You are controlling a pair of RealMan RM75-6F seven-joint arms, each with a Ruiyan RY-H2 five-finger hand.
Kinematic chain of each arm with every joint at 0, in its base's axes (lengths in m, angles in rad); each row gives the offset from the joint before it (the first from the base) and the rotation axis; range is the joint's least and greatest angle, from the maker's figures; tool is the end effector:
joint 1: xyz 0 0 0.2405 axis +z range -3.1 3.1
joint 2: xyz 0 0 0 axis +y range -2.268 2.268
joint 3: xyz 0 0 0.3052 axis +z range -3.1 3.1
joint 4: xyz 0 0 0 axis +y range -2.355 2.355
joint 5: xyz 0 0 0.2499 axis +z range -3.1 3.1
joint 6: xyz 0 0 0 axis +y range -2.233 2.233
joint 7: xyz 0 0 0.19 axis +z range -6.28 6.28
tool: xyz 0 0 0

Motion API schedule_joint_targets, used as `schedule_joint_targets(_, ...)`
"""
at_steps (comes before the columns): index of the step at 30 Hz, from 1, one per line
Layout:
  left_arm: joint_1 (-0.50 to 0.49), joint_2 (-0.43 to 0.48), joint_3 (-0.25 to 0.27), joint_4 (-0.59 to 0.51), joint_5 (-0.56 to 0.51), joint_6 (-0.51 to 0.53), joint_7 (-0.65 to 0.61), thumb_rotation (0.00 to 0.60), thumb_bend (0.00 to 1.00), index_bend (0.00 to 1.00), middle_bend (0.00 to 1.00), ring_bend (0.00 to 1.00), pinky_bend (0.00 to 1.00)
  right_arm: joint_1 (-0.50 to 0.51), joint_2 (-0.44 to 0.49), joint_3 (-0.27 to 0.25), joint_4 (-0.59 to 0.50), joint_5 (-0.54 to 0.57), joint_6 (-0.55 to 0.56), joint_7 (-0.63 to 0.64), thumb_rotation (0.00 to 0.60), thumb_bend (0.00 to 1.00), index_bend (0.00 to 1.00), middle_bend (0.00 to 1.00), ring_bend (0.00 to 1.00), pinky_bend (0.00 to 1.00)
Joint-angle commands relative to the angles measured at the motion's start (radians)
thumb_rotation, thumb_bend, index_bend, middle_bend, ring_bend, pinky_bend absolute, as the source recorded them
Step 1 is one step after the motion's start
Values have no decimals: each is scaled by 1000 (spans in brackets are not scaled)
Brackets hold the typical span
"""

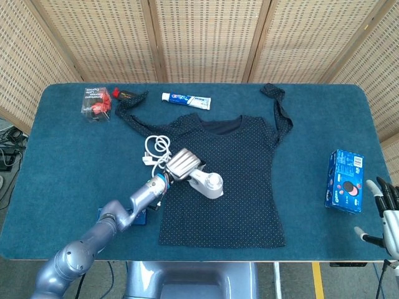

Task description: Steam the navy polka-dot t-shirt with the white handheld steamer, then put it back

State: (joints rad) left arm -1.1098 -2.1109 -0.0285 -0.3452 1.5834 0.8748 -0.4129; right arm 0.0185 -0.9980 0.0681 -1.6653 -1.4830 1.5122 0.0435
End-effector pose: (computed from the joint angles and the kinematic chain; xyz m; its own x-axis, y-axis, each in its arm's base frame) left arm -0.0877 0.5123 -0.2017 0.5732 0.1378 0.8077 0.6409 -0.6896 -0.3372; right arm -0.3802 -0.2134 0.1931 0.4165 0.0206 0.9089 -0.9078 0.0638 0.4145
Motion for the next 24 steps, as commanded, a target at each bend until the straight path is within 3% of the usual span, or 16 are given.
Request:
schedule_joint_targets(1,19,26,10,-12,2,8,-2,600,750,1000,875,767,854,0,-2,-1,-2,-4,1,-7,600,0,29,0,0,0)
schedule_joint_targets(8,36,58,29,-56,16,30,-19,600,751,1000,875,767,854,0,-5,-3,-7,-7,3,-18,600,0,29,0,0,0)
schedule_joint_targets(24,11,114,66,-269,83,99,-37,600,750,1000,875,767,854,-2,-5,-4,-10,-11,9,-25,600,0,29,0,0,0)
